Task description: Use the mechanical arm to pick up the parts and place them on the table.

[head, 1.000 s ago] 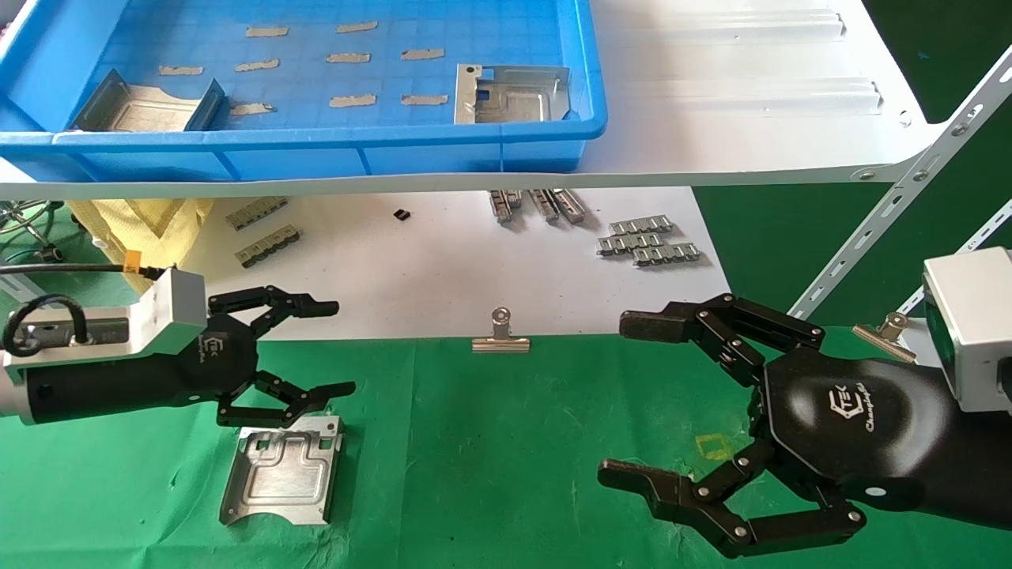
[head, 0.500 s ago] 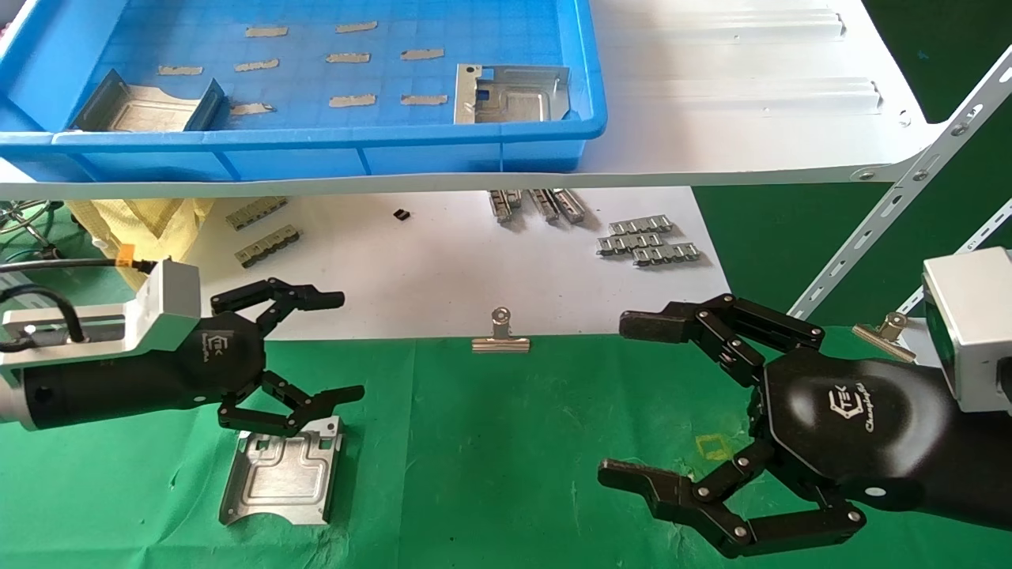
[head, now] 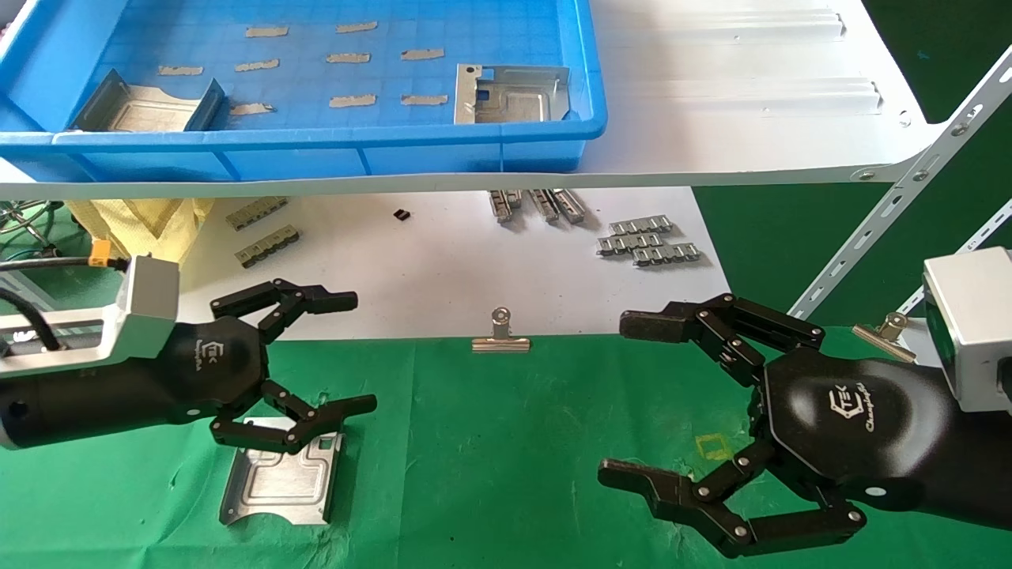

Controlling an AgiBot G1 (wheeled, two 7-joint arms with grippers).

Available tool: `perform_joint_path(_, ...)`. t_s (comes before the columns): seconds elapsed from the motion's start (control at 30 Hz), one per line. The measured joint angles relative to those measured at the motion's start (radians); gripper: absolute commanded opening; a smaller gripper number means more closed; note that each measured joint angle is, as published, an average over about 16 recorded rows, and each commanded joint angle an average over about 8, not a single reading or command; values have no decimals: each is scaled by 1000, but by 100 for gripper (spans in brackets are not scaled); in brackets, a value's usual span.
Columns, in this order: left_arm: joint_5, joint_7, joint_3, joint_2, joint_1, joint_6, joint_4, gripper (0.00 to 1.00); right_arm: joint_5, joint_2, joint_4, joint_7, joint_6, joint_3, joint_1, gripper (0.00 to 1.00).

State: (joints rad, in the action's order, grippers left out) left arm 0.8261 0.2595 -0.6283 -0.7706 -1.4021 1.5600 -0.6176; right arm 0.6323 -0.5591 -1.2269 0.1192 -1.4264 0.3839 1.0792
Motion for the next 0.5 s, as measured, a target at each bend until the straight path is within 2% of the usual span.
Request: perform_joint_path(0.5,-40,-188,147,67,138,-27,-281,100,0,0,0,0,0,0,0,100)
